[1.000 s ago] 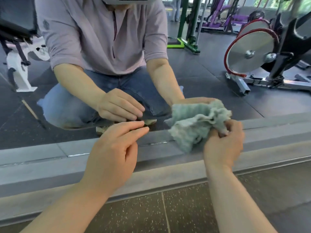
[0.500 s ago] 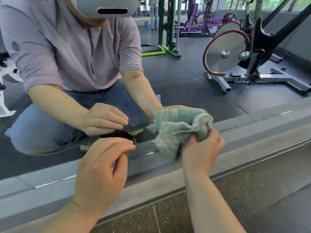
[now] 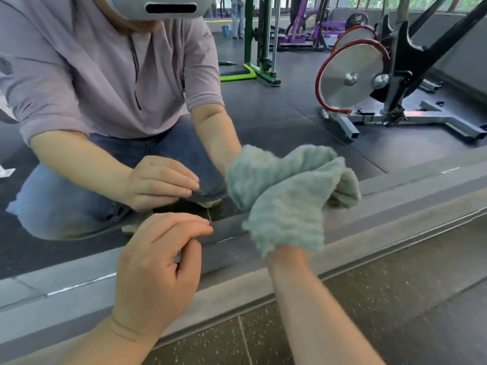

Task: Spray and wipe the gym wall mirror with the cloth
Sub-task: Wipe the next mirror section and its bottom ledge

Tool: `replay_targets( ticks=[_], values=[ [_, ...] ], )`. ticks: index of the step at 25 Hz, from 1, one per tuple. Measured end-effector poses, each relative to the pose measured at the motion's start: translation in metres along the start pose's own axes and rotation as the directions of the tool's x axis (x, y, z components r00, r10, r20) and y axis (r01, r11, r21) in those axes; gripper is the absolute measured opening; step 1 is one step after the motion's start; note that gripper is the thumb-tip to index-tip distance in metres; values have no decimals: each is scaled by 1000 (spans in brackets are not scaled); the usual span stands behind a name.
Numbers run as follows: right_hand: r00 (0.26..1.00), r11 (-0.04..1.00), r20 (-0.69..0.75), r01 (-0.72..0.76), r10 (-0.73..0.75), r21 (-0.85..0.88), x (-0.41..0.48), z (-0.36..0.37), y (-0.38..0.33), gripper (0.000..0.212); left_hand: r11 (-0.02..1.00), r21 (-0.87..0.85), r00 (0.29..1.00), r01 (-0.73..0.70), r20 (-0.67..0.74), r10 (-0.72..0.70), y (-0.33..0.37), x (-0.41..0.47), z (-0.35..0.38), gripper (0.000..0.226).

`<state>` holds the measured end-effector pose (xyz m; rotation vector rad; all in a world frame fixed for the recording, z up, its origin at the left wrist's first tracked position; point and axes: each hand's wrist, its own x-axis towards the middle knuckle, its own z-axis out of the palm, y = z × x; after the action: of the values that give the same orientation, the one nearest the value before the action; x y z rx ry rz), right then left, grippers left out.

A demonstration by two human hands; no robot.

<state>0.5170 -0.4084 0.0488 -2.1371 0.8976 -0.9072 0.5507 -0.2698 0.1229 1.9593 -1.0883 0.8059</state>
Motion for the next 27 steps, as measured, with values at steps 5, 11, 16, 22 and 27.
replay_targets(
  ticks=[5, 11, 16, 22, 27],
  values=[
    [939, 946, -159, 318, -305, 68, -4, 5, -36, 84, 999, -6, 999, -39, -36, 39, 6, 20, -13, 28],
    [788, 865, -362, 479, -498, -146, 90, -66, -93, 73, 994, 28, 990, -108, -93, 111, 8, 63, -43, 22],
    [445, 363, 105, 827, -889, -429, 93, -103, -71, 56, 987, 39, 974, -156, -158, 160, 17, 94, -65, 23],
    [726, 745, -196, 594, -659, -305, 139, -148, -148, 71, 975, -9, 967, -224, -130, 221, 35, 105, -62, 27],
    [505, 422, 44, 763, -862, -490, 121, -131, -121, 66, 982, -162, 991, -99, -101, 83, 40, 88, -50, 28]
  ],
)
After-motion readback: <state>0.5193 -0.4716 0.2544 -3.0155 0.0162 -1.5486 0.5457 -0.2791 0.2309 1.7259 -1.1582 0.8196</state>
